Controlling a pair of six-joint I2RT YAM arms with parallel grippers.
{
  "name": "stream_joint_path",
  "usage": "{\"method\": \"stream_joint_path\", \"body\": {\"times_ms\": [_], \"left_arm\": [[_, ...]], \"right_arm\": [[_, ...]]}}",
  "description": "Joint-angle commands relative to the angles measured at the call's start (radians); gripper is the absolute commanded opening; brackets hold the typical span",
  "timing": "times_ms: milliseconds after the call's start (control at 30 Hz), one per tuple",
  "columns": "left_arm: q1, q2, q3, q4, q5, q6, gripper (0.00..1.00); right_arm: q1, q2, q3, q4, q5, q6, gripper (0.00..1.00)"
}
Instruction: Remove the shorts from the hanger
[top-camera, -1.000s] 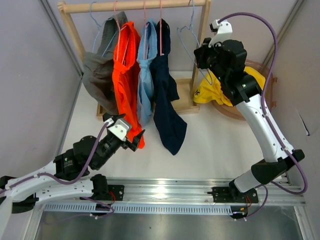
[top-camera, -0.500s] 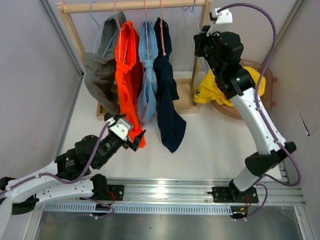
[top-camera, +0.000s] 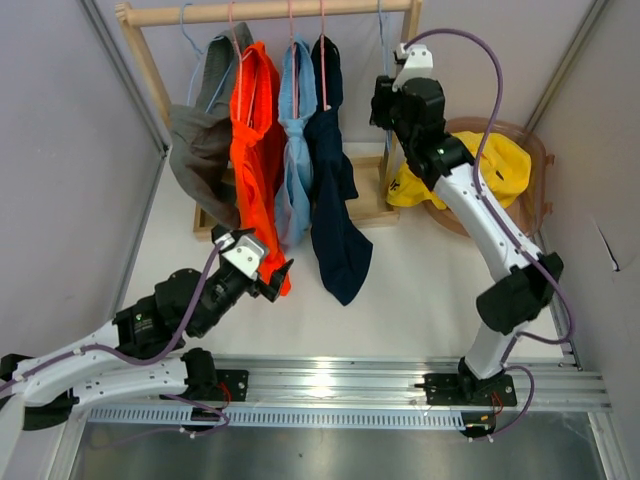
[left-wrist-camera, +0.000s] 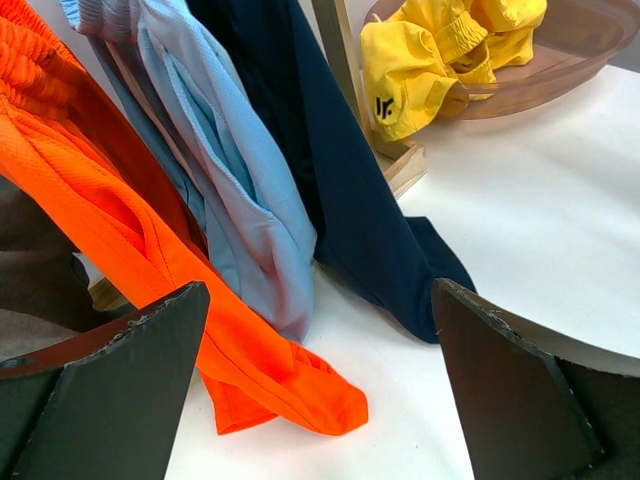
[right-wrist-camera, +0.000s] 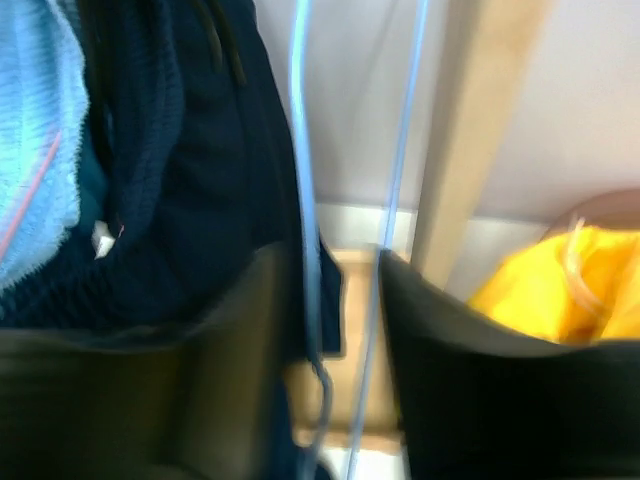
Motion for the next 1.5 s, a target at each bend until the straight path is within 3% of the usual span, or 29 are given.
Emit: {"method": "stream_joint_path", "body": {"times_ms": [0,67,300,533,667,833,1067,1333,1467], "left_arm": [[0.01,0.04,0.051,0.015,-0.009,-0.025,0.99],[0.014,0.066,0.094,0.02,-0.012,-0.025,0.99],[0.065,0.264,0.318,0.045,-0.006,-0.025,0.99],[0.239,0.51,0.632,0.103,0.097,-0.028,0.99],[0.334,0.688,0.818,0.126,0.156,-0.026,0.99],[0.436,0.897,1.088,0.088,0.265,-0.098,0.91],[0.454,1.155,1.361,0.045,0.275,-0.134,0.88],[0.479,1.218,1.334,0.118,0.192,-0.186,0.78],[0.499,1.189,1.233,0.178,0.172,-0.181,0.76]], "right_arm": [[0.019,-0.187,-0.183,0.048,0.061,0.022,0.59],[0.037,-0.25,-0.256,0.072,0.084,0.023,0.99],[0.086,-0.541,-0.46,0.058,0.099,0.04,0.99],[0.112,-0.823,-0.616,0.015,0.098,0.092,0.99],[0.114,-0.923,-0.708,-0.032,0.067,0.117,1.0],[0.114,-1.006,-0.771,-0.099,0.058,0.154,0.99],[0.112,-1.092,-0.848,-0.145,0.071,0.174,1.0],[0.114,-1.111,-0.862,-0.186,0.094,0.151,1.0],[0.114,-1.108,-0.868,-0.192,0.094,0.144,0.99]]}}
